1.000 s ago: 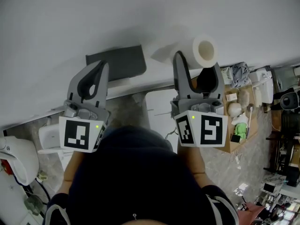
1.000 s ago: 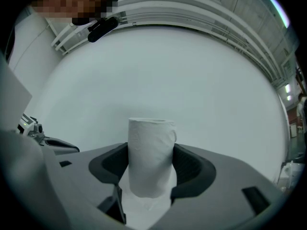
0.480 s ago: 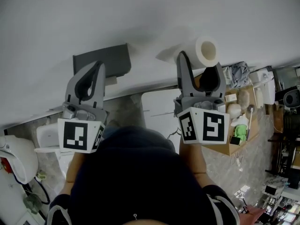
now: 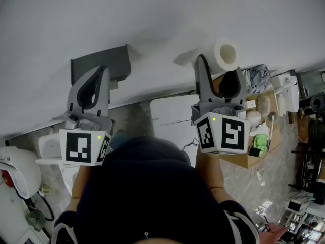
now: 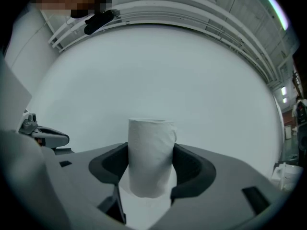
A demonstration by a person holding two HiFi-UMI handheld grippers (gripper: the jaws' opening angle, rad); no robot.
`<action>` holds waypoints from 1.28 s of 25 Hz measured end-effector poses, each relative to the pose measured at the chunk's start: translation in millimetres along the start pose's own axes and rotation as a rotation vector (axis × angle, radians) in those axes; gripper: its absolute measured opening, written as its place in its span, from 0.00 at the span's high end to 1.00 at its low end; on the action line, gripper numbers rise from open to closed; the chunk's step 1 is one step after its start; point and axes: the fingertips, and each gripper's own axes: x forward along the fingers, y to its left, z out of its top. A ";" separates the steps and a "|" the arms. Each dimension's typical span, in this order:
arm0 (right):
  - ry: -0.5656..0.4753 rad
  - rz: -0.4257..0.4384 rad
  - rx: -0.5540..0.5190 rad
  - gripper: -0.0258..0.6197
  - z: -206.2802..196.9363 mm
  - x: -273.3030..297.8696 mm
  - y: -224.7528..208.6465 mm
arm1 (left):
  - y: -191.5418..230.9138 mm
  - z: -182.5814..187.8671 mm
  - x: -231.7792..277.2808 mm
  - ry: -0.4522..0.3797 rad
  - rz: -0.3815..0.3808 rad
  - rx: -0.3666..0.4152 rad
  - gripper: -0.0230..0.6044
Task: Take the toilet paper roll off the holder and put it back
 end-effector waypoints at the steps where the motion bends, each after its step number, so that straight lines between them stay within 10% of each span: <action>1: 0.002 -0.005 0.002 0.51 -0.9 -1.4 -2.9 | -1.7 0.9 0.8 0.000 -0.003 0.002 0.96; 32: 0.066 -0.018 -0.012 0.51 -34.0 -4.3 15.2 | 10.9 9.0 -2.7 -0.015 -0.043 0.019 0.96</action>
